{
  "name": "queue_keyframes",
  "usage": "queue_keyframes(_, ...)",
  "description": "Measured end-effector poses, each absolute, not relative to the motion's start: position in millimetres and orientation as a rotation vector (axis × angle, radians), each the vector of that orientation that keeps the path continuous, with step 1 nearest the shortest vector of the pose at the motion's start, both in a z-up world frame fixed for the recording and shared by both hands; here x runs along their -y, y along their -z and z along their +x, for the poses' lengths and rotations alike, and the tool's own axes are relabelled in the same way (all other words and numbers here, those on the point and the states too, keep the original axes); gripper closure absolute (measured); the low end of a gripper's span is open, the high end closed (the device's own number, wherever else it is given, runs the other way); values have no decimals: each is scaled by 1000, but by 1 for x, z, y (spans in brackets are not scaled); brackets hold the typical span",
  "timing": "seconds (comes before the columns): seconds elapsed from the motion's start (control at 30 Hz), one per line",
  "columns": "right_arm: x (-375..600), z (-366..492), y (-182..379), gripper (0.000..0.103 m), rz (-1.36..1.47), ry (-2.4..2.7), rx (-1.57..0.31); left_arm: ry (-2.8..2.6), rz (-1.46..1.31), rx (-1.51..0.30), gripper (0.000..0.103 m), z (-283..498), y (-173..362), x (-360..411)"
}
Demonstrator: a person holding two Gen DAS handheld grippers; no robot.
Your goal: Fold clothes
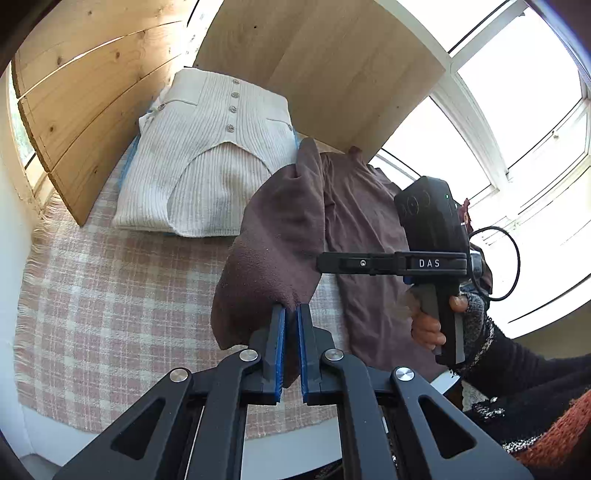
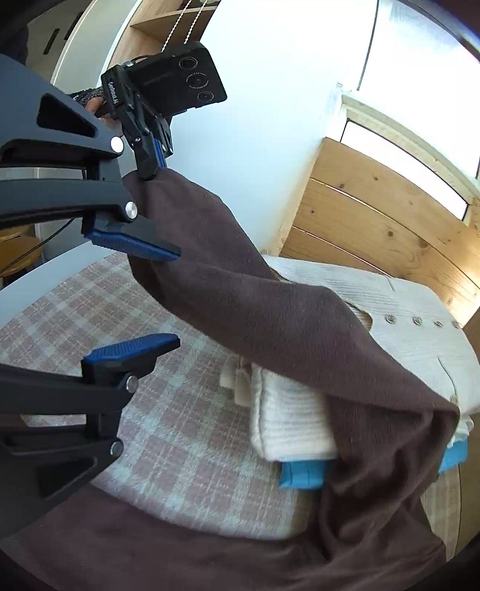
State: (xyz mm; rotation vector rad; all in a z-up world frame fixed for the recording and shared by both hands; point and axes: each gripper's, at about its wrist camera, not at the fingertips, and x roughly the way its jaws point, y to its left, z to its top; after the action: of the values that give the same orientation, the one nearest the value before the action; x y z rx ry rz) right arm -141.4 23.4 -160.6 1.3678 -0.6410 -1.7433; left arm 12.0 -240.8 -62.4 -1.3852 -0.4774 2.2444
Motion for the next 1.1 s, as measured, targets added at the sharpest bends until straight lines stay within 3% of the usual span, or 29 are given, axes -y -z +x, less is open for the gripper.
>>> queue_keyframes(0.1, -30, -133, 167, 53, 1344, 1776, 744, -2217, -1376, 482, 98, 12, 64, 245)
queue_keyframes(0.33, 23, -128, 166, 54, 1377, 1722, 670, -2199, -1410, 428, 98, 19, 78, 250)
queue_keyframes(0.37, 27, -129, 160, 64, 1377, 1725, 646, -2214, -1425, 399, 97, 19, 81, 251)
queue_keyframes(0.4, 31, -129, 153, 87, 1377, 1727, 622, -2241, -1446, 354, 95, 18, 85, 251)
queue_keyframes(0.43, 33, -131, 146, 95, 1374, 1732, 601, -2267, -1471, 312, 88, 18, 91, 252)
queue_keyframes(0.47, 34, -135, 137, 96, 1368, 1744, 584, -2286, -1492, 276, 82, 20, 95, 252)
queue_keyframes(0.7, 65, -166, 83, 96, 1359, 1824, 404, -2353, -1459, 206, 74, 48, 97, 239)
queue_keyframes(0.87, 93, -180, 83, 96, 1431, 1812, 289, -2393, -1359, 147, 58, 43, 83, 207)
queue_keyframes(1.1, 119, -199, 88, 94, 1470, 1753, 226, -2527, -1501, -39, 59, -8, 113, 202)
